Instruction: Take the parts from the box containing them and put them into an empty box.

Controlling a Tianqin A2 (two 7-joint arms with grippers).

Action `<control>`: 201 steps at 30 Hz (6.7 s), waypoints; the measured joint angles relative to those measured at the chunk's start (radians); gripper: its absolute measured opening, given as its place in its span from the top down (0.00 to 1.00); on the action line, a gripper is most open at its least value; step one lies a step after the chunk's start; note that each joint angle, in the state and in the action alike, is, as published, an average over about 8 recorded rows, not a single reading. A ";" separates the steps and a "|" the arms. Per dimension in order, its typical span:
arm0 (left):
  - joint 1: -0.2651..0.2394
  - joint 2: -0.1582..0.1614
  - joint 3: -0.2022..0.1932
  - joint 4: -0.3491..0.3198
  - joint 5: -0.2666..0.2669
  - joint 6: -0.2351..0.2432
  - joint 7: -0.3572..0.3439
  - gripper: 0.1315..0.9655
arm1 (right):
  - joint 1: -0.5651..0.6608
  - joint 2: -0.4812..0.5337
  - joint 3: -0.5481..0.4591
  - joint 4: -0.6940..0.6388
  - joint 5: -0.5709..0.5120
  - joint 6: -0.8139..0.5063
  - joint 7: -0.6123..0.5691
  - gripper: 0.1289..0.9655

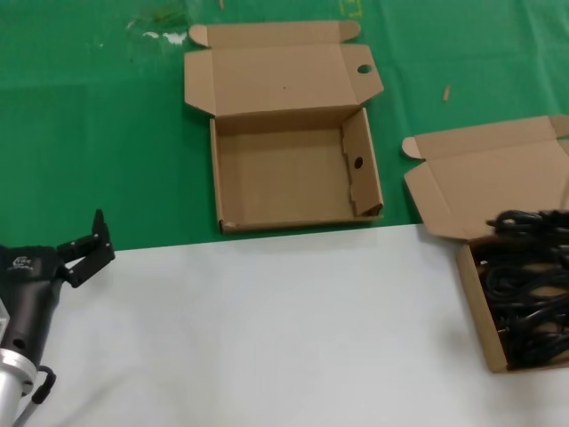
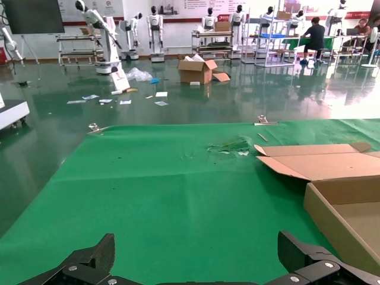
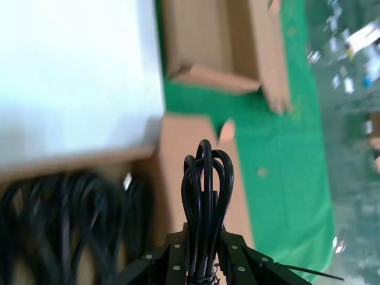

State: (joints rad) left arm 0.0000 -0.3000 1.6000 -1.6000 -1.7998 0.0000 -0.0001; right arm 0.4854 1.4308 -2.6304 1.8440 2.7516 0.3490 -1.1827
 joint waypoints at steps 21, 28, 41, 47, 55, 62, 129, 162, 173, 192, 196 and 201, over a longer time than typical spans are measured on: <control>0.000 0.000 0.000 0.000 0.000 0.000 -0.001 0.00 | 0.327 -0.551 -0.117 -0.131 0.001 0.047 -0.233 0.90; 0.000 0.000 0.000 0.000 0.000 0.000 -0.001 0.00 | 0.367 -0.722 -0.122 -0.287 0.001 0.000 -0.305 0.90; 0.000 0.000 0.000 0.000 0.000 0.000 0.000 0.00 | 0.376 -0.797 -0.122 -0.392 0.001 -0.029 -0.352 0.90; 0.000 0.000 0.000 0.000 0.000 0.000 0.000 0.00 | 0.376 -0.798 -0.122 -0.393 0.001 -0.029 -0.352 0.86; 0.000 0.000 0.000 0.000 0.000 0.000 0.000 0.00 | 0.376 -0.798 -0.122 -0.393 0.001 -0.029 -0.352 0.82; 0.000 0.000 0.000 0.000 0.000 0.000 0.000 0.00 | 0.376 -0.798 -0.122 -0.393 0.001 -0.029 -0.352 0.70; 0.000 0.000 0.000 0.000 0.000 0.000 0.000 0.00 | 0.309 -0.824 -0.033 -0.381 -0.072 -0.054 -0.234 0.00; 0.000 0.000 0.000 0.000 0.000 0.000 0.000 0.00 | -0.066 -0.969 0.469 -0.316 -0.487 -0.193 0.435 0.00; 0.000 0.000 0.000 0.000 0.000 0.000 0.000 0.00 | -0.193 -1.018 0.639 -0.294 -0.628 -0.240 0.660 0.00; 0.000 0.000 0.000 0.000 0.000 0.000 0.000 0.00 | -0.410 -1.102 0.929 -0.257 -0.868 -0.321 1.048 0.00; 0.000 0.000 0.000 0.000 0.000 0.000 0.001 0.00 | -0.443 -1.115 0.974 -0.251 -0.905 -0.333 1.108 0.00; 0.000 0.000 0.000 0.000 0.000 0.000 0.000 0.00 | -0.456 -1.119 0.991 -0.249 -0.919 -0.338 1.130 0.00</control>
State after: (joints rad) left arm 0.0000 -0.3000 1.6000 -1.6000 -1.7999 0.0000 0.0002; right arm 0.0296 0.3114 -1.6396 1.5949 1.8327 0.0110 -0.0526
